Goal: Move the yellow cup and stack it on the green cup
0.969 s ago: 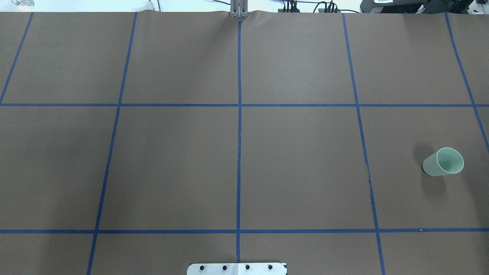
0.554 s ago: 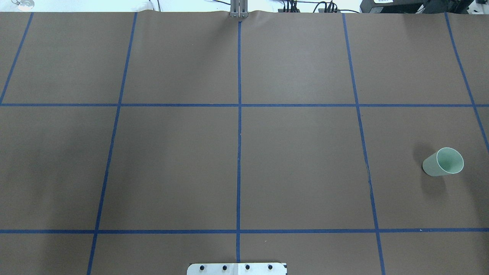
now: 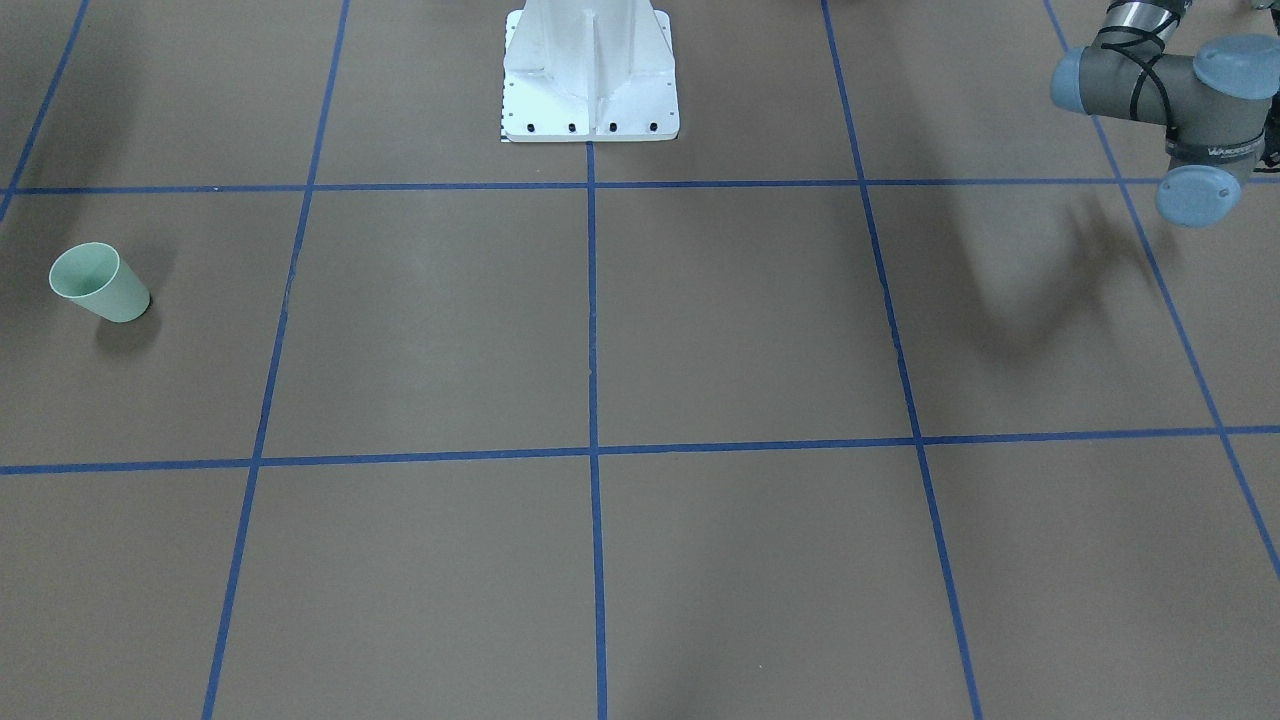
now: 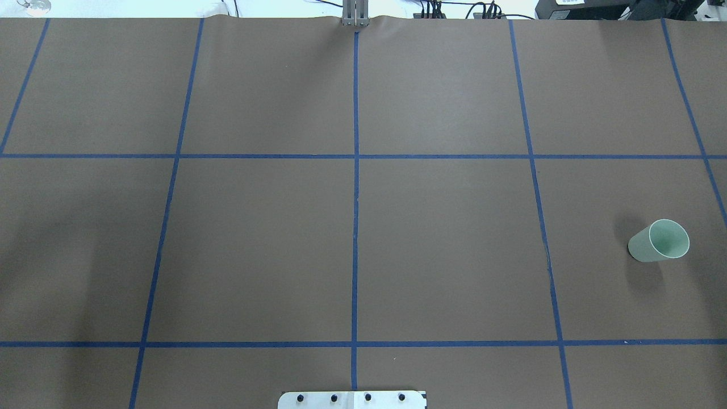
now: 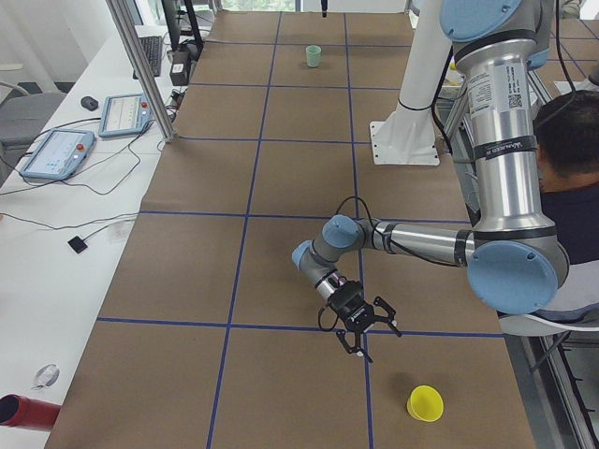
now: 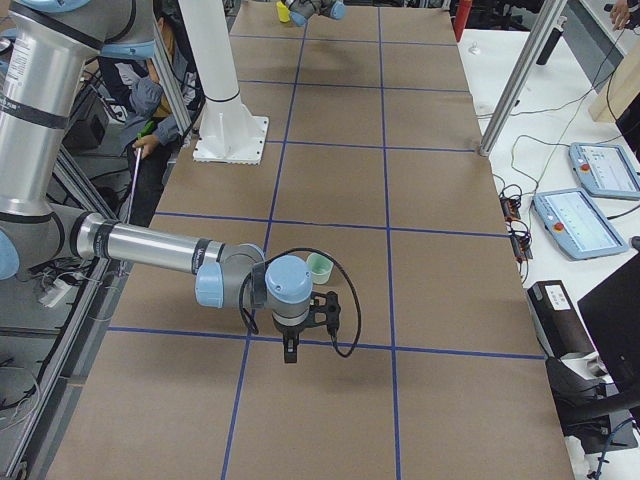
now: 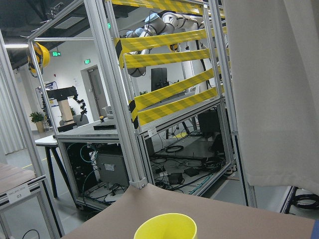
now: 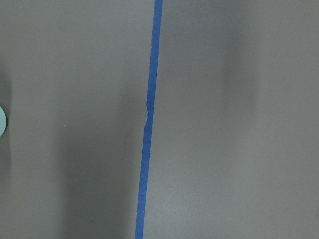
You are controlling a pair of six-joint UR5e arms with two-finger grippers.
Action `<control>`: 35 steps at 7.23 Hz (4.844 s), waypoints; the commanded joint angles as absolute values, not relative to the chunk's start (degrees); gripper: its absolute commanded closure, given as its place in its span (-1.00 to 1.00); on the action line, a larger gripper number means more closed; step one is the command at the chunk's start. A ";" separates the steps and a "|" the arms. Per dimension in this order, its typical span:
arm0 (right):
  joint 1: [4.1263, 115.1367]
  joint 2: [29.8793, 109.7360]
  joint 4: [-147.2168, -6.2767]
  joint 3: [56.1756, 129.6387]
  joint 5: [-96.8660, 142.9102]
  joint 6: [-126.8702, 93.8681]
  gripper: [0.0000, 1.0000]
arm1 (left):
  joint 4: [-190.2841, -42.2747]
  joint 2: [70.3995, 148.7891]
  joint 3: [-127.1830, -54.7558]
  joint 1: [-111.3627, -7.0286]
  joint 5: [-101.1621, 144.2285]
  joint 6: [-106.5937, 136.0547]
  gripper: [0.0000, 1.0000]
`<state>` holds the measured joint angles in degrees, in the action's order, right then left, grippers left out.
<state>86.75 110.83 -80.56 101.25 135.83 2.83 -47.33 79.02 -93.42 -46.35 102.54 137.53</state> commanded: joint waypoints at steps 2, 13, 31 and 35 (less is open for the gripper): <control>86.75 111.00 -80.77 101.08 136.49 3.16 -1.00 | -52.45 79.01 -89.22 -41.24 109.75 140.96 -1.00; 86.66 111.18 -80.77 101.07 137.28 3.16 -1.00 | -62.57 76.73 -73.93 -40.43 117.16 146.25 -1.00; 86.22 109.43 -80.60 100.90 137.29 3.08 -1.00 | -68.19 61.70 -83.67 -42.96 89.99 137.39 1.00; 86.22 108.81 -80.60 100.90 137.20 2.99 -1.00 | -85.98 61.70 -81.14 -57.01 64.39 118.70 1.00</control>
<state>86.22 108.89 -80.62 100.90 137.21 3.06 -79.39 61.83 -82.88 -52.93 71.71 124.74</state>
